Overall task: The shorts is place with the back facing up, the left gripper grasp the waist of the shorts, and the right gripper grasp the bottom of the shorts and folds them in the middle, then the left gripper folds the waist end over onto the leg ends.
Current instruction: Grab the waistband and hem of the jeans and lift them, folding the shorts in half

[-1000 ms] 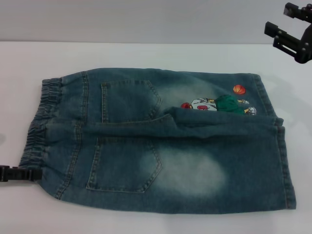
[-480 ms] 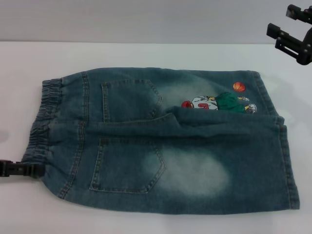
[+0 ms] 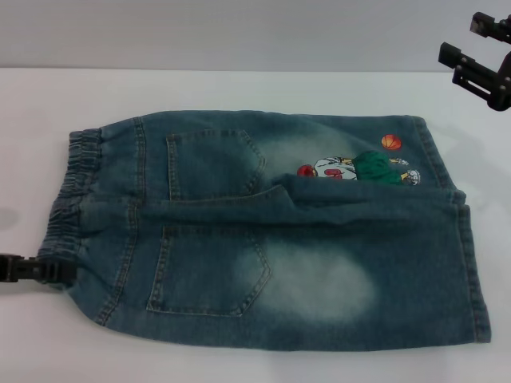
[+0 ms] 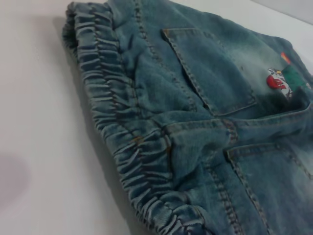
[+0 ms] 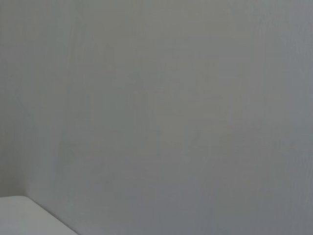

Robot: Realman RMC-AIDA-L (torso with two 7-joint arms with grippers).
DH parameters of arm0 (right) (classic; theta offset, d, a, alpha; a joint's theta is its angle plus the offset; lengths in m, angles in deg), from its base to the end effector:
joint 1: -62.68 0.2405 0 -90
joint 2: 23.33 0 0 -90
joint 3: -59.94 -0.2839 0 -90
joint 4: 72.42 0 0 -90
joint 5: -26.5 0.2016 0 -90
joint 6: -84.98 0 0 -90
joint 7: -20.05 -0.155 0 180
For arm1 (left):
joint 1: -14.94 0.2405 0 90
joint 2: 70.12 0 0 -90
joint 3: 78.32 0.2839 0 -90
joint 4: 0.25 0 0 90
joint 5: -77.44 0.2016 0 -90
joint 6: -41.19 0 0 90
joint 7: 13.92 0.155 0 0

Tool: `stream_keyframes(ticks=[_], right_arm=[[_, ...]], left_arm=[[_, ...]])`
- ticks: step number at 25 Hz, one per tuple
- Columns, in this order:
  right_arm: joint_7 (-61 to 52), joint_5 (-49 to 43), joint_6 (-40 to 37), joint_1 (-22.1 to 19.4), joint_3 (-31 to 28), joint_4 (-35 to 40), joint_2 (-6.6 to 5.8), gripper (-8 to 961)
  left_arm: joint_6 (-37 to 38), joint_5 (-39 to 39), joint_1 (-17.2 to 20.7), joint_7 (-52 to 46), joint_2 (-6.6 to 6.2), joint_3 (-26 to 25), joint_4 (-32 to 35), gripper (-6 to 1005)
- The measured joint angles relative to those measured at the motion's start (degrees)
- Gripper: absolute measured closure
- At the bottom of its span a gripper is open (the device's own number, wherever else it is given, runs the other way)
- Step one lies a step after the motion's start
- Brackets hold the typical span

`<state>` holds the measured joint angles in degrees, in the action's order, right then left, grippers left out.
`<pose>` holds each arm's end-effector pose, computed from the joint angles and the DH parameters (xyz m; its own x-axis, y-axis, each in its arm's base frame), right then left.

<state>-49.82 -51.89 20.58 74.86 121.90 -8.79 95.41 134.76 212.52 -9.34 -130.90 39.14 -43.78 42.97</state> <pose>0.2624 0.3510 0.0571 0.8201 0.0681 -0.5681 -0.3963 -0.6486 -0.6498 -0.3744 0.2997 0.0576 0.3956 0.8788 0.2667 0.9184 -0.3752 -0.1258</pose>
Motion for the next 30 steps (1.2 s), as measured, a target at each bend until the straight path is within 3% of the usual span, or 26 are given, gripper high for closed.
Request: stream_keyframes(ticks=[22, 28, 30], right_arm=[[0.00, 0.00, 0.26, -0.06, -0.85, -0.17, 0.00, 377], [0.00, 0.08, 0.25, -0.12, -0.97, -0.17, 0.00, 377], [0.00, 0.11, 0.24, -0.13, -0.97, -0.17, 0.00, 377]], left_arm=[[-0.32, 0.42, -0.47, -0.04, 0.26, 0.52, 0.02, 137], [-0.25, 2.51, -0.52, 0.10, -0.04, 1.43, -0.06, 218], [-0.27, 3.24, -0.63, 0.07, 0.14, 1.45, 0.00, 464]])
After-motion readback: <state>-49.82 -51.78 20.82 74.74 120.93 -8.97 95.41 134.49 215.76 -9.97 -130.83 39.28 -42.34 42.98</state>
